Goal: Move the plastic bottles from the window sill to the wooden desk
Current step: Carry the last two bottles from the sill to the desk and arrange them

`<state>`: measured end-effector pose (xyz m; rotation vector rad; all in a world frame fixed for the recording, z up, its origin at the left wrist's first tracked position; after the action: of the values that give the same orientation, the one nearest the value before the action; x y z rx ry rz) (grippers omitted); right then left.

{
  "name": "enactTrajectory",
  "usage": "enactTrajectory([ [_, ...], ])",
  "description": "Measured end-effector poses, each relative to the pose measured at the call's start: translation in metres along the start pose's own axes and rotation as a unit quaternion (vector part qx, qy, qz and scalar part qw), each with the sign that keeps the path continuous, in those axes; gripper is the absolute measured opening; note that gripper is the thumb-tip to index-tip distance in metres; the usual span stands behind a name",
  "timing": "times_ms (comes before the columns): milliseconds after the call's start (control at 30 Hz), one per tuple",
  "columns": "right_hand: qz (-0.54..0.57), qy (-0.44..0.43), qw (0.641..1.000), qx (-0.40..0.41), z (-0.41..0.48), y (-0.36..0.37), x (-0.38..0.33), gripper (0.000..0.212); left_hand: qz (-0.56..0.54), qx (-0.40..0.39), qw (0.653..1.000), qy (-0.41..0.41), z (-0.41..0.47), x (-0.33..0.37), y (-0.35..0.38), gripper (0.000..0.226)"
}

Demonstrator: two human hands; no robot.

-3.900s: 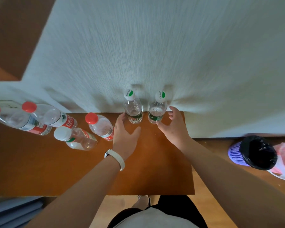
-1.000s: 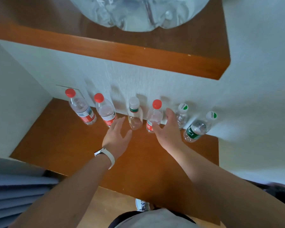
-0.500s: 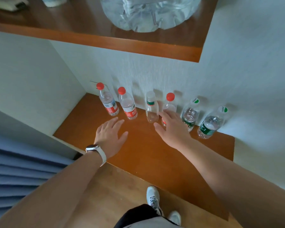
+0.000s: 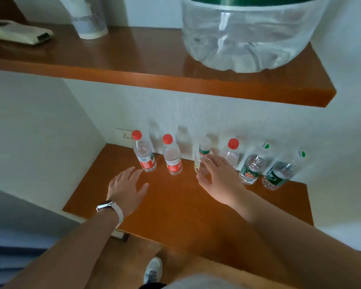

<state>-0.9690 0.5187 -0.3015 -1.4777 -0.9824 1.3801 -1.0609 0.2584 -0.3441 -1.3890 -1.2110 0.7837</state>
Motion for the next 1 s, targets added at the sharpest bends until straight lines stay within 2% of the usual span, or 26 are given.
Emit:
enactTrajectory([
  [100,0.009,0.053,0.999,0.003,0.015,0.015,-0.015,0.057,-0.004,-0.014,0.999,0.028,0.029,-0.028,0.002,0.06],
  [267,0.092,0.174,0.98,-0.004,0.035,0.047,-0.03,0.059,-0.028,-0.019,0.996,0.078,0.074,-0.059,0.002,0.061],
  [467,0.159,0.257,0.953,0.023,0.049,0.065,-0.05,0.062,-0.123,-0.046,0.987,0.097,0.107,-0.065,-0.003,0.074],
  [600,0.221,0.309,0.924,0.04,0.06,0.074,-0.051,0.072,-0.252,-0.069,0.96,0.1,0.121,-0.053,-0.007,0.088],
  [667,0.24,0.317,0.916,0.055,0.069,0.075,-0.051,0.073,-0.278,-0.083,0.949,0.126,0.13,-0.043,-0.006,0.09],
  [767,0.261,0.305,0.912,0.083,0.083,0.074,-0.05,0.075,-0.315,-0.088,0.934,0.147,0.14,-0.032,-0.004,0.078],
  [900,0.268,0.287,0.915,0.094,0.1,0.077,-0.046,0.079,-0.323,-0.085,0.928,0.166,0.149,-0.02,-0.002,0.064],
  [1000,0.269,0.266,0.921,0.093,0.113,0.075,-0.044,0.074,-0.318,-0.085,0.93,0.161,0.156,-0.018,0.002,0.058],
])
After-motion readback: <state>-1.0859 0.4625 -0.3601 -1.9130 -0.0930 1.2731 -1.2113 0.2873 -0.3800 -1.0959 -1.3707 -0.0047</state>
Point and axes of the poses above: each hand's wrist, its own z-axis towards the middle knuckle, its own y-axis out of the palm, x = y × z, the point moved 10 cm from there along z, towards the middle knuckle, and after that the axes turned 4 degrees about -x, right-handed, at the moved point
